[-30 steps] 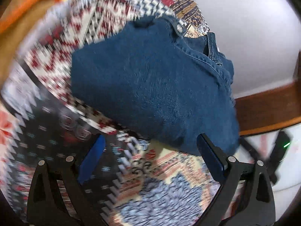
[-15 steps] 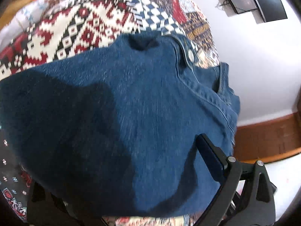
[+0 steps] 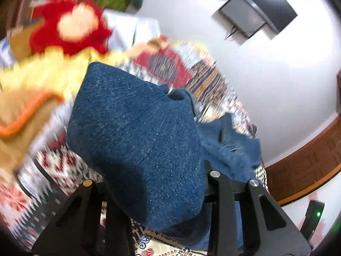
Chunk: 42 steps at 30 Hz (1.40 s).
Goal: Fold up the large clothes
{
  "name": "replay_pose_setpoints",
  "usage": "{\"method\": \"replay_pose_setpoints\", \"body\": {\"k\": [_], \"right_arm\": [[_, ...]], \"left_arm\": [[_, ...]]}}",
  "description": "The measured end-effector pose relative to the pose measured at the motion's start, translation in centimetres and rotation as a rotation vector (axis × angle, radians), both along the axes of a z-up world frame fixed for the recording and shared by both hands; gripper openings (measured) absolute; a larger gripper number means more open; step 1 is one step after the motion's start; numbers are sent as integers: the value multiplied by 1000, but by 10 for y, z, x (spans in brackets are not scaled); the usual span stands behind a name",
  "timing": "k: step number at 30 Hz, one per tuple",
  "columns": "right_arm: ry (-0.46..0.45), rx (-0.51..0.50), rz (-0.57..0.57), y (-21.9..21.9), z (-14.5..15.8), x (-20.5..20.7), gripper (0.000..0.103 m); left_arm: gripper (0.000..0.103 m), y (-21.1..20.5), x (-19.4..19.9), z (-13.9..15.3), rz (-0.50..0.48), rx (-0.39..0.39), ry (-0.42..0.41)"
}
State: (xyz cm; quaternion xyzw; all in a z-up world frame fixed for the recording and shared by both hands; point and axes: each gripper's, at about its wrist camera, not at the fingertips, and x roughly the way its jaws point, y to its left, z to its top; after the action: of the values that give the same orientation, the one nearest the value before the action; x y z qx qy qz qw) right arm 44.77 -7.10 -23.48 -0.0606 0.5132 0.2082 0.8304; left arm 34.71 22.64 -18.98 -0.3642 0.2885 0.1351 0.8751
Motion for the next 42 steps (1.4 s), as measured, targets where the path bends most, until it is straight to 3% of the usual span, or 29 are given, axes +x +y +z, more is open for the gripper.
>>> {"method": "replay_pose_setpoints", "body": {"k": [5,11,16,18,23,27,32,35,39,42], "right_arm": [[-47,35,59,39,16,-6,101],[2,-21,157,104,-15,-18,101],[56,-44,172,125,-41,-22,101],[83,-32,196,121,-39,-19,101],[139,62,141,70,-17,-13,101],[59,92,28,3,13,-18,101],[-52,53,-151,-93,50,-20,101],[-95,34,-244,-146,66,-31,101],[-109,37,-320,-187,75,-44,101],[-105,51,-349,-203,75,-57,101]], "left_arm": [[33,-9,-16,47,-8,171,-55],[33,-35,-31,81,-55,409,-78],[33,-58,-15,78,-121,516,-55],[33,-64,-15,81,-131,520,-67],[33,-99,-3,99,-200,563,-113],[33,-151,8,113,-303,642,-172],[33,-235,23,105,-484,761,-199],[33,-280,24,82,-626,828,-157],[33,-328,18,33,-848,869,-2],[35,-346,5,1,-913,983,79]]}}
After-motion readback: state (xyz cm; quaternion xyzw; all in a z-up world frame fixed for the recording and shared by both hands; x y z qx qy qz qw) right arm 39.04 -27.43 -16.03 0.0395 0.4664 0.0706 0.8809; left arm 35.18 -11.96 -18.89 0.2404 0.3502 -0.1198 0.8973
